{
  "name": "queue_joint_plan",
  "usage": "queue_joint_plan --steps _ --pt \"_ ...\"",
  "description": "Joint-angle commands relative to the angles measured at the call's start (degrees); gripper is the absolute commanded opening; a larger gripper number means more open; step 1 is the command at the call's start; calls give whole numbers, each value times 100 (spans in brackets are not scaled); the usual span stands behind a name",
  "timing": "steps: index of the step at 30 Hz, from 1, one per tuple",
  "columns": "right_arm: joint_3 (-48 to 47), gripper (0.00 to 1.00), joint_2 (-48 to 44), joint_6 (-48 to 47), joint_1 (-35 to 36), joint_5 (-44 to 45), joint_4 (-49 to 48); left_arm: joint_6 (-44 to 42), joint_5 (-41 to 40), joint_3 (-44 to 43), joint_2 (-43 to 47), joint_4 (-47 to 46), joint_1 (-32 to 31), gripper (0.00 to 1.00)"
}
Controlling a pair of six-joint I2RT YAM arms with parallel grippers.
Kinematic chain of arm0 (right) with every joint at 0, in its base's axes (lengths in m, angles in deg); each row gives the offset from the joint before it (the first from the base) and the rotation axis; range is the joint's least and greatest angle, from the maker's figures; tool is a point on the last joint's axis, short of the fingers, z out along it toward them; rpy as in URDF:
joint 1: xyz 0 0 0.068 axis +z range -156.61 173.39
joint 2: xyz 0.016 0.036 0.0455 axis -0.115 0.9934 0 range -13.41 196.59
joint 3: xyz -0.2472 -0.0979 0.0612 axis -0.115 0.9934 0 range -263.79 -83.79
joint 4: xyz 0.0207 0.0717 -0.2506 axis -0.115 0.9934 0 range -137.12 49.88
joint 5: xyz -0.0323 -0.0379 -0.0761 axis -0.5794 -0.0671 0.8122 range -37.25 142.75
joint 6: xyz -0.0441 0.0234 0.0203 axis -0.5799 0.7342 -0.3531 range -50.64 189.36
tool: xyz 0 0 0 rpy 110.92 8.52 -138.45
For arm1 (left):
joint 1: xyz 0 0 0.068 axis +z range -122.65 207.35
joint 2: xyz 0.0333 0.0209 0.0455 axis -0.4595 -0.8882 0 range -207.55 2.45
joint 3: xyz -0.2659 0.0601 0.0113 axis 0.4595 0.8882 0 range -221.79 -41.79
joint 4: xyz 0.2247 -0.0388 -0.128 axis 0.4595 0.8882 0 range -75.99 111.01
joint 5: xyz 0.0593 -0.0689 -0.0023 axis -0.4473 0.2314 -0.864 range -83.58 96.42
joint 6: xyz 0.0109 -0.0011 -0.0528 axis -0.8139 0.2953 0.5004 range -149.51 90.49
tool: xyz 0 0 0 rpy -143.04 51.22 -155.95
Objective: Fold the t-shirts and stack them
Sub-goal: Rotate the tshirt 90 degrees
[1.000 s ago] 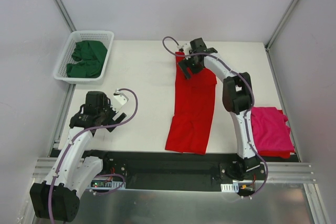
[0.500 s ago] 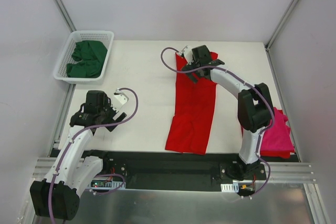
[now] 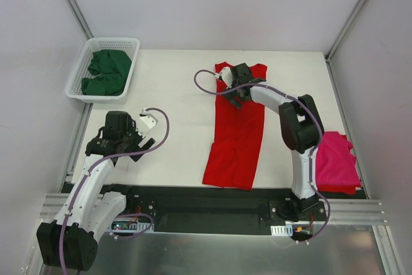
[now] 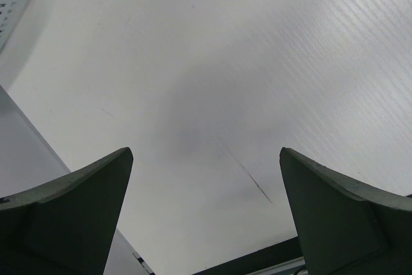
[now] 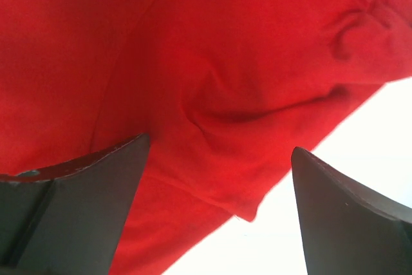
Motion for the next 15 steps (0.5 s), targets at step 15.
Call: queue_joint_plan --steps 15 --pt "-1780 96 1364 -698 117 373 525 24 50 -99 64 113 70 99"
